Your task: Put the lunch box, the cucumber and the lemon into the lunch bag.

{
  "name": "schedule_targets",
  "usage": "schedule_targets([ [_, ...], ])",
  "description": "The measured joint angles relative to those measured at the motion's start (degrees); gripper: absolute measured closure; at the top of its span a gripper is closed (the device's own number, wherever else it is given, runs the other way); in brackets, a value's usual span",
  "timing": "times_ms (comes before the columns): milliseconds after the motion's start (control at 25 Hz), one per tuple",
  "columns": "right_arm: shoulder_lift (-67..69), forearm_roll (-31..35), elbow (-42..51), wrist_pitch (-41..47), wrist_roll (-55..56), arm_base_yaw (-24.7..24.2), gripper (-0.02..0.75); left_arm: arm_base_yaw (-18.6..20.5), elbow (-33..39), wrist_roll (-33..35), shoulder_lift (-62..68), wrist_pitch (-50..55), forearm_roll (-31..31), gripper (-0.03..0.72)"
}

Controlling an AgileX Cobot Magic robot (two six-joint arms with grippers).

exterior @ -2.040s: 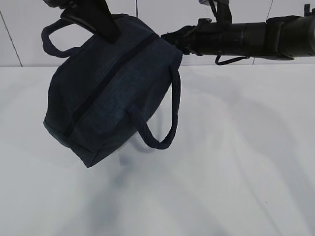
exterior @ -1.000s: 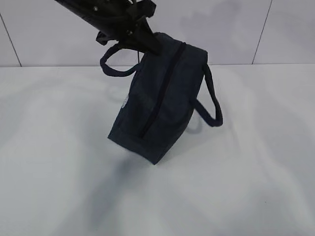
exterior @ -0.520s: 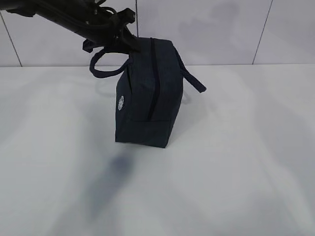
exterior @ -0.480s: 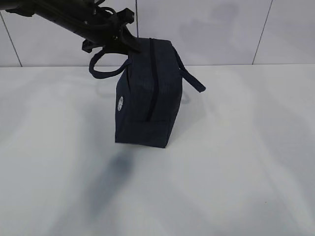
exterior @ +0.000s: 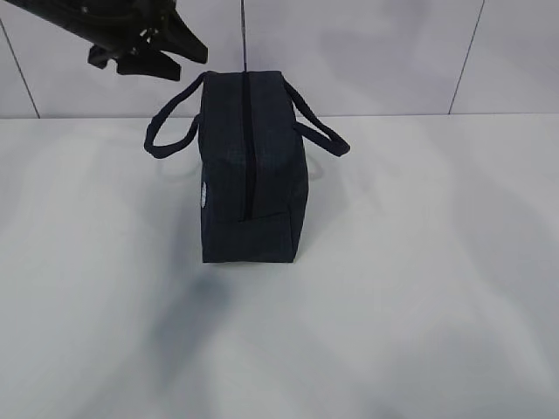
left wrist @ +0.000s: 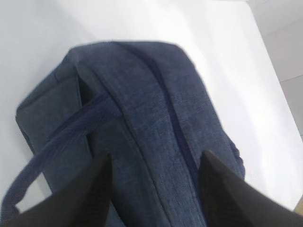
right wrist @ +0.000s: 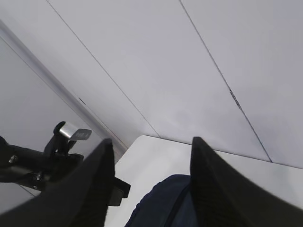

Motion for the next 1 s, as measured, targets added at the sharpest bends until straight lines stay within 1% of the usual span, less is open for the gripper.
schedule_targets([
  [80,0.0,-5.6,-4.5,0.0,6.2,0.0,0.361,0.3,0.0,1.5,-1.9,0.1,1.0,0.267],
  [200,0.0,-19.2,-14.5,1.6,17.8,0.0,0.405,0.5,0.0,3.3,-5.2,0.1,4.0,0.267],
  [240,-0.1,-24.6,-18.6,3.0,21.0,0.0,0.412,0.5,0.0,3.6,-6.3,0.2,5.1,0.267],
  [400,-0.3,-44.2,-32.5,11.1,32.3,1.0,0.419,0.5,0.0,4.3,-10.9,0.9,10.6,0.267],
  [440,-0.3,-48.1,-35.5,13.4,34.8,1.7,0.42,0.5,0.0,4.4,-12.1,1.2,11.7,0.267],
  [560,-0.8,-59.8,-41.0,19.3,40.3,5.0,0.423,0.5,0.0,4.8,-16.6,1.6,13.8,0.267],
  [680,-1.8,-65.3,-42.0,21.5,42.8,8.4,0.426,0.5,0.0,5.1,-21.3,3.5,14.5,0.274],
  [800,-2.8,-66.3,-42.1,22.1,44.2,10.2,0.426,0.5,0.0,5.3,-25.5,7.0,14.6,0.295],
  [920,-5.1,-67.0,-42.1,22.3,45.1,10.4,0.432,0.5,0.4,5.4,-29.5,10.2,14.6,0.302],
  [1000,-7.4,-67.8,-42.1,22.3,45.6,10.4,0.435,0.5,2.1,5.4,-32.5,11.1,14.1,0.306],
])
